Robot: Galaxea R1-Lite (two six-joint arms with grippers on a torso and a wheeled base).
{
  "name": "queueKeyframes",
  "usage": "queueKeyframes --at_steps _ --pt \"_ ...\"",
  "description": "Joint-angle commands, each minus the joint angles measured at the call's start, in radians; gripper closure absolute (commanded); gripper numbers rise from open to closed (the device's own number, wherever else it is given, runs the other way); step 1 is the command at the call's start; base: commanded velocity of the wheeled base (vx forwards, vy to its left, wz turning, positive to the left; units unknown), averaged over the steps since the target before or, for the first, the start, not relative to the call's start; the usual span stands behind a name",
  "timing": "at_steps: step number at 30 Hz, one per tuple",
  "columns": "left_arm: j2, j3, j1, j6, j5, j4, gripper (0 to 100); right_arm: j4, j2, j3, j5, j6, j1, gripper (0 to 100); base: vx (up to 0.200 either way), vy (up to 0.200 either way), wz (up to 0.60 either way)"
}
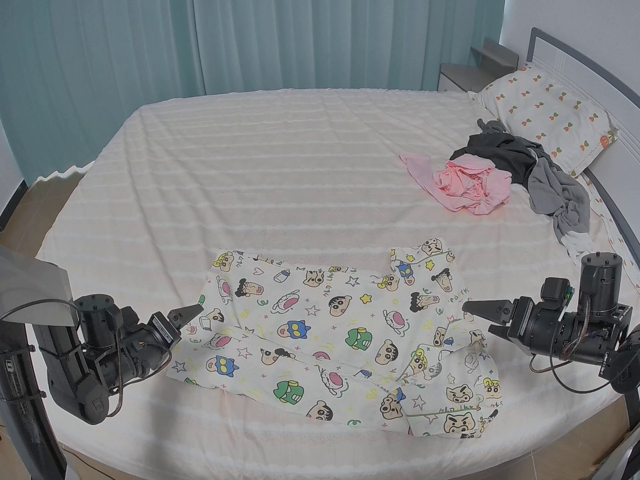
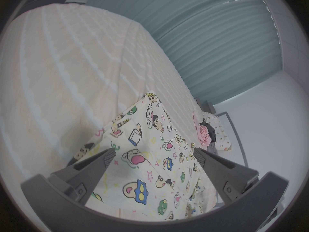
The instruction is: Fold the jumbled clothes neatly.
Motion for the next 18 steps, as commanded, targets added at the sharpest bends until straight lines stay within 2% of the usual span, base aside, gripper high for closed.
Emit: queueKeyframes --at_steps 1,2,3,4,6,7,8,9,10,11,13,18 --pt "0.009 -0.057 0.038 0.168 -0.025 -0.002 0 -0.002 -0.007 0.009 0.0 -0.02 0.004 0 0.0 0.0 0.0" --pt "0.011 -0.072 0.042 0.202 -0.033 0.0 0 -0.002 -0.007 0.009 0.0 -0.023 0.006 0 0.0 0.0 0.0" --pt "0.027 -0.131 0.056 0.332 -0.056 0.023 0 -0.002 -0.007 0.012 -0.002 -0.028 0.013 0 0.0 0.0 0.0" --pt "0.04 -0.164 0.065 0.398 -0.057 0.044 0 -0.002 -0.008 0.015 -0.002 -0.03 0.016 0 0.0 0.0 0.0" --pt "0.044 -0.235 0.076 0.49 -0.063 0.132 0 -0.002 -0.01 0.018 -0.002 -0.033 0.023 0 0.0 0.0 0.0" --pt "0.044 -0.284 0.076 0.536 -0.068 0.247 0 -0.002 -0.008 0.018 -0.002 -0.033 0.024 0 0.0 0.0 0.0" --pt "0.04 -0.313 0.078 0.559 -0.085 0.346 0 -0.002 -0.007 0.019 -0.002 -0.034 0.024 0 0.0 0.0 0.0" --pt "0.04 -0.313 0.078 0.559 -0.085 0.346 0 -0.002 -0.007 0.019 -0.002 -0.034 0.024 0 0.0 0.0 0.0" --pt "0.021 -0.365 0.084 0.596 -0.159 0.492 0 -0.002 -0.005 0.023 -0.002 -0.034 0.024 0 0.0 0.0 0.0" --pt "0.003 -0.398 0.096 0.61 -0.209 0.567 0 -0.002 -0.005 0.026 0.0 -0.034 0.024 0 0.0 0.0 0.0" --pt "-0.003 -0.43 0.102 0.624 -0.235 0.627 0 -0.002 -0.007 0.027 0.0 -0.034 0.024 0 0.0 0.0 0.0" --pt "0.014 -0.48 0.133 0.777 -0.255 0.751 0 -0.002 -0.007 0.03 0.001 -0.034 0.029 0 0.0 0.0 0.0"
